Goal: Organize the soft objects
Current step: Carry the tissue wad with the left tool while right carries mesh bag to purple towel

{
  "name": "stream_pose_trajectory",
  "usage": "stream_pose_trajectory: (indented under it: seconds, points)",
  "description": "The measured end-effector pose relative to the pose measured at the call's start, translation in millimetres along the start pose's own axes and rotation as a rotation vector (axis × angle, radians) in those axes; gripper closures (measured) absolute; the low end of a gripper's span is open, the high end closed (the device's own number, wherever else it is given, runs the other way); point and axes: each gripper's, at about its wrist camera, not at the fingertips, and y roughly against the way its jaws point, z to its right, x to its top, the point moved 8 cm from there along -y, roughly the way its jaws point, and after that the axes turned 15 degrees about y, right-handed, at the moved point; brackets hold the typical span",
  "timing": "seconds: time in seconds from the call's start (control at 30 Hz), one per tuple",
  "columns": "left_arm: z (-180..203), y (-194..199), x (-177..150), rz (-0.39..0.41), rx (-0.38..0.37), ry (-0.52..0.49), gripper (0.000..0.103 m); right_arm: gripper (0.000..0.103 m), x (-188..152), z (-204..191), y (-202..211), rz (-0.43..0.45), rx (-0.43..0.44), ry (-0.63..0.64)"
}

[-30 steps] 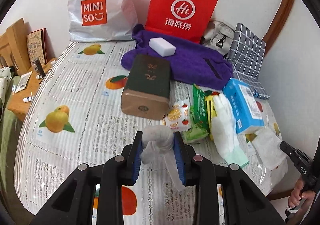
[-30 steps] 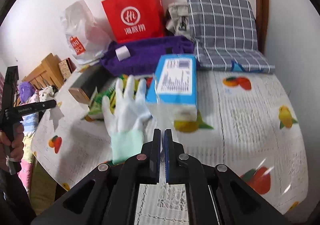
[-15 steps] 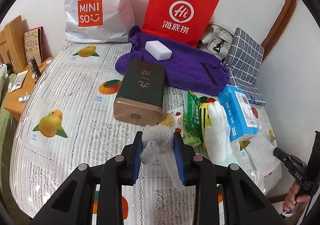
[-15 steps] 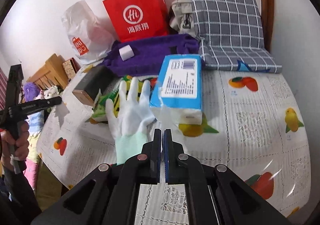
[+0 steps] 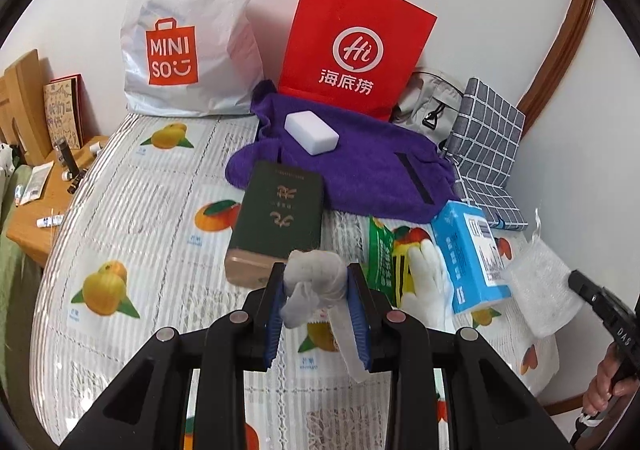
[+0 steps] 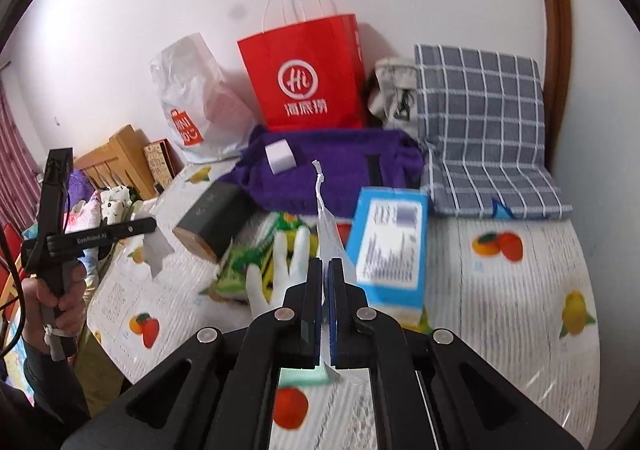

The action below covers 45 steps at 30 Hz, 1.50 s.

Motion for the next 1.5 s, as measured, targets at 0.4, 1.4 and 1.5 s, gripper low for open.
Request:
stream_pose_trajectory:
  seconds: [0.4, 1.4, 1.5]
  points:
    - [17, -28, 45, 0.004, 0.015, -0.007, 0.075, 0.100, 73, 9, -49, 0.061, 0.043, 0.031]
    - [31, -152, 159, -0.062, 0.051, 0.050, 0.075, 0.100, 155, 65, -215, 0.046, 0.084, -0.067]
    - [25, -168, 156, -0.091, 0.045, 0.075, 0.075, 0.100, 149, 67, -226, 0.023, 0.092, -0.066]
